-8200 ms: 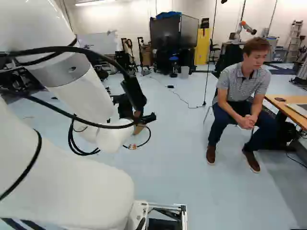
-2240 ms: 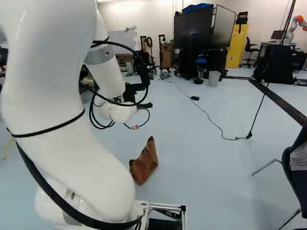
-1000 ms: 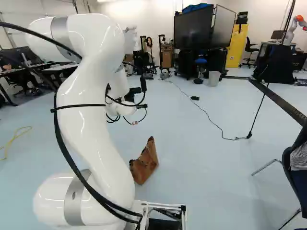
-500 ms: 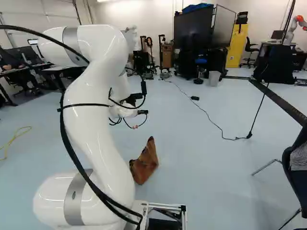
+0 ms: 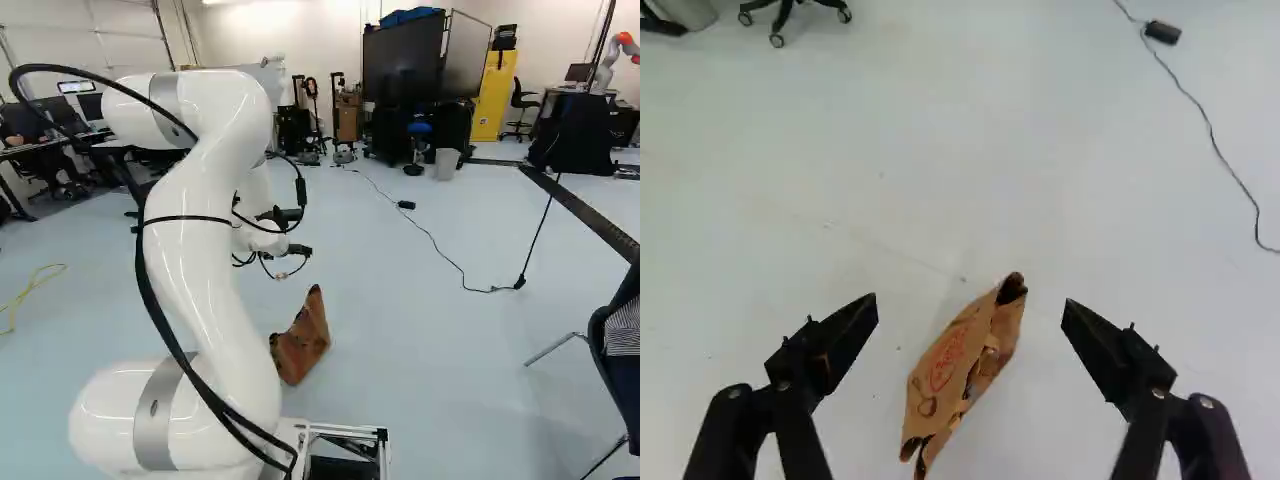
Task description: Pick up the grocery bag from the ground
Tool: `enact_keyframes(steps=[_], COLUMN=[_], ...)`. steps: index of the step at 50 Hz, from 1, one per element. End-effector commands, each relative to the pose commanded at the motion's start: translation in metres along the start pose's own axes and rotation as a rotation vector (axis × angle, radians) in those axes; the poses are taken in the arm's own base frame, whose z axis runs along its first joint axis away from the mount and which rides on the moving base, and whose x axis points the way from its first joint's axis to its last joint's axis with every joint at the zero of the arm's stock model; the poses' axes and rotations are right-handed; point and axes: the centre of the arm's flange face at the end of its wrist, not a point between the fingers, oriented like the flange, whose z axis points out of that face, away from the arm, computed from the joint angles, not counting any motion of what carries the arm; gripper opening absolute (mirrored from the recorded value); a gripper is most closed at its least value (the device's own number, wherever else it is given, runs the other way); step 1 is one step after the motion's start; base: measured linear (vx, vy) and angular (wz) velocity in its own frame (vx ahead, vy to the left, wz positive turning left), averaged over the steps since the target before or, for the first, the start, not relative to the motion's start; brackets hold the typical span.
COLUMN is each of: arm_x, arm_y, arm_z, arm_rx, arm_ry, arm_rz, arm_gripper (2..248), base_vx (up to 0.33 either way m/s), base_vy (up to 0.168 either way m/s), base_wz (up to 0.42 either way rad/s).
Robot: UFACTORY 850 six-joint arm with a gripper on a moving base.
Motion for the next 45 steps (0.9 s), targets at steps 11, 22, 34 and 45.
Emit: enact_keyframes(steps=[11, 22, 34, 45], arm_x=[-0.014, -0.027, -0.040, -0.048], arm_y=[0.002, 0.003, 0.004, 0.004], arm_z=[0.013, 0.025, 0.039, 0.052], arm_rx=[-0.022, -0.055, -0.086, -0.094], arm_ry=[-0.084, -0.162, -0.221, -0.242], arm_rz=[0.165, 0.340, 0.456, 0.466], arm_gripper=[247, 247, 247, 247], base_vx=[0.000, 0.000, 0.000, 0.000], base_vy=[0.000, 0.000, 0.000, 0.000], base_wz=[0.000, 0.000, 0.000, 0.000])
